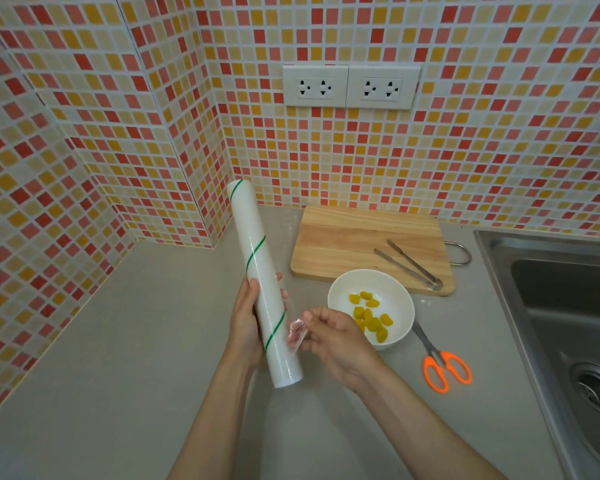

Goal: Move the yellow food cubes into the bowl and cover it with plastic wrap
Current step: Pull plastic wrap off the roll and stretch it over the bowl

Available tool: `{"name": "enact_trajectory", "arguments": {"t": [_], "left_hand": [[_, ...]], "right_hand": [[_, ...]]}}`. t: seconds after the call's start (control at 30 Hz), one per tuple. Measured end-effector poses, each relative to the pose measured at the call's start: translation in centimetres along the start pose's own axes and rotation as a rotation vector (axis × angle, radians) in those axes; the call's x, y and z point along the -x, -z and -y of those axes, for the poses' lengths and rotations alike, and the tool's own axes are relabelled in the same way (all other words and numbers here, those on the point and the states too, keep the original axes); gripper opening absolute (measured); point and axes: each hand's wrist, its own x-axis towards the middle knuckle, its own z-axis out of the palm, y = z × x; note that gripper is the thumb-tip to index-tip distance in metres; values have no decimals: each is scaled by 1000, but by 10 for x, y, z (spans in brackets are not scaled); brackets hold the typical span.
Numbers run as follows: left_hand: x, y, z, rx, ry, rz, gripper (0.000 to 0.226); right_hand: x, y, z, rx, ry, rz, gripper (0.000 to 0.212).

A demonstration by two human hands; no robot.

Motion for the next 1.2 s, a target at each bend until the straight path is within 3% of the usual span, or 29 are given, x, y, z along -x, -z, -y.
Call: {"name": "enact_trajectory", "arguments": {"t": [0.13, 0.3, 0.5, 0.67, 0.87, 0.97, 1.2], "left_hand": [[0, 0, 0, -88, -23, 27, 60], [3, -2, 10, -59, -17, 60, 41], [5, -4, 8, -77, -14, 58, 54], [5, -2, 8, -71, -19, 93, 53], [3, -2, 11, -71, 1, 91, 61], [2, -3, 12, -101, -23, 118, 53], [0, -3, 11, -153, -52, 128, 44]], "right_hand": [[-4, -3, 5, -74, -9, -57, 17], [-14, -12, 10, 215, 74, -199, 18], [-24, -16, -1, 304, 103, -302, 8], [-23, -14, -2, 242, 86, -268, 17], [-18, -10, -5, 277, 110, -267, 6], [-20, -10, -6, 295, 163, -322, 16], [-22, -13, -1, 555, 121, -265, 23]]}}
